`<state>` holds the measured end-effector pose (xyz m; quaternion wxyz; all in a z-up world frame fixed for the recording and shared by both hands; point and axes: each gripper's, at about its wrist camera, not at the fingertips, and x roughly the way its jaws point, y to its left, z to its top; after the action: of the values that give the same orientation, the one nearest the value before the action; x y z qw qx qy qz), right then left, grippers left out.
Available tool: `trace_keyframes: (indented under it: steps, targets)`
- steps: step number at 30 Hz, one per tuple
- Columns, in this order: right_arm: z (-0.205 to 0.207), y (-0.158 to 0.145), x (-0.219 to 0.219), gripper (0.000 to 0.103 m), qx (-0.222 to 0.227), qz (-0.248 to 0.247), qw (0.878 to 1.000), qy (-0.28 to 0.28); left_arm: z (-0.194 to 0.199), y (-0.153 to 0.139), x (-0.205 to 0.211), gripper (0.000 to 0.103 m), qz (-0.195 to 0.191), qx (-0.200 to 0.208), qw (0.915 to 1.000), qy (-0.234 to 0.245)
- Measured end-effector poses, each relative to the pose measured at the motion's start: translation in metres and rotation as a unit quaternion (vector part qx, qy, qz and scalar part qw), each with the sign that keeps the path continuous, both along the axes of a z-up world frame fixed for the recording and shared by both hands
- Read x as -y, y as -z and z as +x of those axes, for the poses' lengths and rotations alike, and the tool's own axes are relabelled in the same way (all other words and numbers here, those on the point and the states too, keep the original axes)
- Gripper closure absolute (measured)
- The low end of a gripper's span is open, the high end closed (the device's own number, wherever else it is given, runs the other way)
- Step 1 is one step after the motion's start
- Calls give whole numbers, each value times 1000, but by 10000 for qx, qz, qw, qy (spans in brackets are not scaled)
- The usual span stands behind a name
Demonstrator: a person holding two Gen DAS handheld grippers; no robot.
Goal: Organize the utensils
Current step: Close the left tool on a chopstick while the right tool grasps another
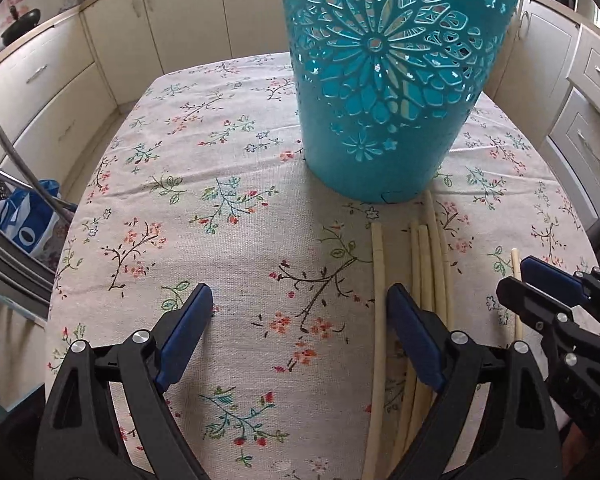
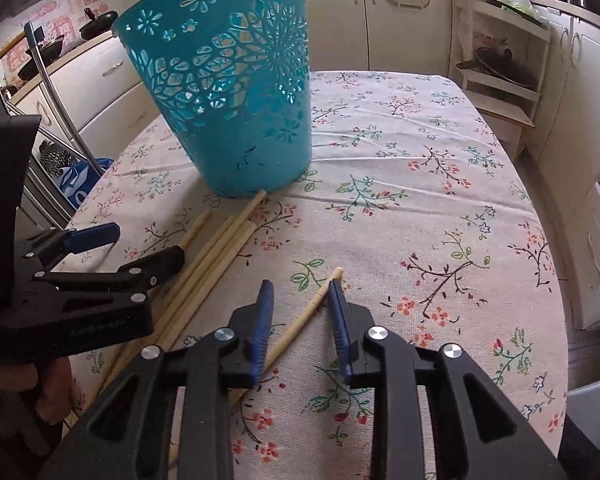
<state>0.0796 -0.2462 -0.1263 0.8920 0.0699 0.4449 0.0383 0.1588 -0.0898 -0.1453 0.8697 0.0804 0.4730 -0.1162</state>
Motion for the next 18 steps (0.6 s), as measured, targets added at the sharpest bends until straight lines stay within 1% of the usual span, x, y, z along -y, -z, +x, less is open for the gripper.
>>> trace_keyframes:
  steps: [2,5,7,8,9,11,13,15,16,18]
  targets:
    - [0,0,-2,68,21,-3,10000,-20,0,-1,0,18,21,-2,10000,-10]
    - [0,0,0,68,30,85,10000,-2,-1,-8,-1,18,-171,47,9998,-10]
    - [0,0,1,67,35,145,9999,12,-1,-10,3,18,-216,71,9997,58]
    - [0,0,1,67,39,157,9999,12,-1,-10,6,18,-185,72,9998,98]
    - [0,0,0,67,43,149,9999,7,0,-9,10,18,-73,82,9998,135]
    - [1,0,0,67,39,155,9999,-2,2,-6,13,18,65,77,9999,99]
    - [1,0,2,67,18,224,9997,6,4,-2,11,18,115,-13,9999,30]
    - [1,-1,2,67,-51,234,9997,-10,5,-2,9,19,86,-32,10000,10]
    - [1,-2,2,67,-102,231,9997,-7,5,-3,9,20,89,-55,9999,23]
    - [2,-3,0,71,-193,115,9997,-21,7,-4,10,30,52,-107,9999,99]
